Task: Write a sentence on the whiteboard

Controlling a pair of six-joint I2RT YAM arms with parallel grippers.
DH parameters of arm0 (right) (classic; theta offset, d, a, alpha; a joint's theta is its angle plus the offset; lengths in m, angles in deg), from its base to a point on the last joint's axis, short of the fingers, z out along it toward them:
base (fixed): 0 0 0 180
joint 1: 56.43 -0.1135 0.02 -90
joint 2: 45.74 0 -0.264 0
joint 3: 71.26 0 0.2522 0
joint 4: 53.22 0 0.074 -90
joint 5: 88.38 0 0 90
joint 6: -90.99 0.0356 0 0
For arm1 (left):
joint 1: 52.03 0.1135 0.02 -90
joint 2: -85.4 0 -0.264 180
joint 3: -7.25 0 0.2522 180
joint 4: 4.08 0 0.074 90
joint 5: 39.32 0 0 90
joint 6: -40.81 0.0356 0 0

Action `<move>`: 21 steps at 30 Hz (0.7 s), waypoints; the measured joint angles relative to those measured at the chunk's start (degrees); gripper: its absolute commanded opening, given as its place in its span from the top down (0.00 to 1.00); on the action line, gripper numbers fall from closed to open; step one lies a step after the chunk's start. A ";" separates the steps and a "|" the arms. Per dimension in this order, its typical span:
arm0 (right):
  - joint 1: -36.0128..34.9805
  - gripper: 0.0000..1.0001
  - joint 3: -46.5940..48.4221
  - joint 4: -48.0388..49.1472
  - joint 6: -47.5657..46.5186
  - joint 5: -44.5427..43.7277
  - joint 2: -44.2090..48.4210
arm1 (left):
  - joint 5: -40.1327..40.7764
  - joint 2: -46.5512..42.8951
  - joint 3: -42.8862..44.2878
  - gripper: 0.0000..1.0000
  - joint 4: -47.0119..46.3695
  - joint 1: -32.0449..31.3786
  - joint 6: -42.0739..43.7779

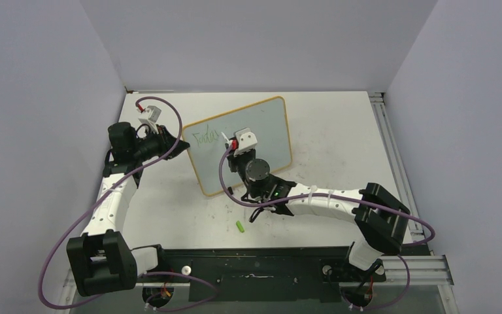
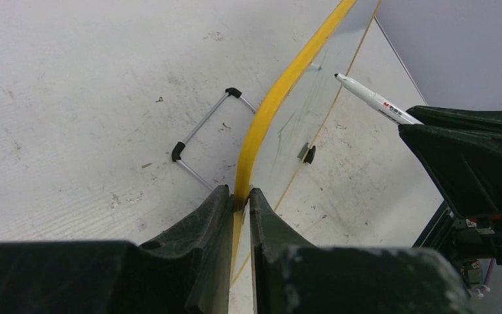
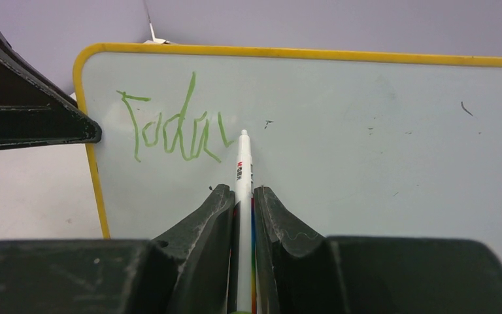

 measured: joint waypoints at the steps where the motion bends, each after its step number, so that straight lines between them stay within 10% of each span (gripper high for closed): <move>1: 0.13 0.95 0.00 0.00 0.00 0.04 -0.02 | 0.00 0.00 0.00 1.00 0.02 0.00 0.00; 21: 1.29 0.95 1.75 0.42 -0.04 1.05 -0.72 | -0.02 0.00 0.00 1.00 0.00 -0.02 0.00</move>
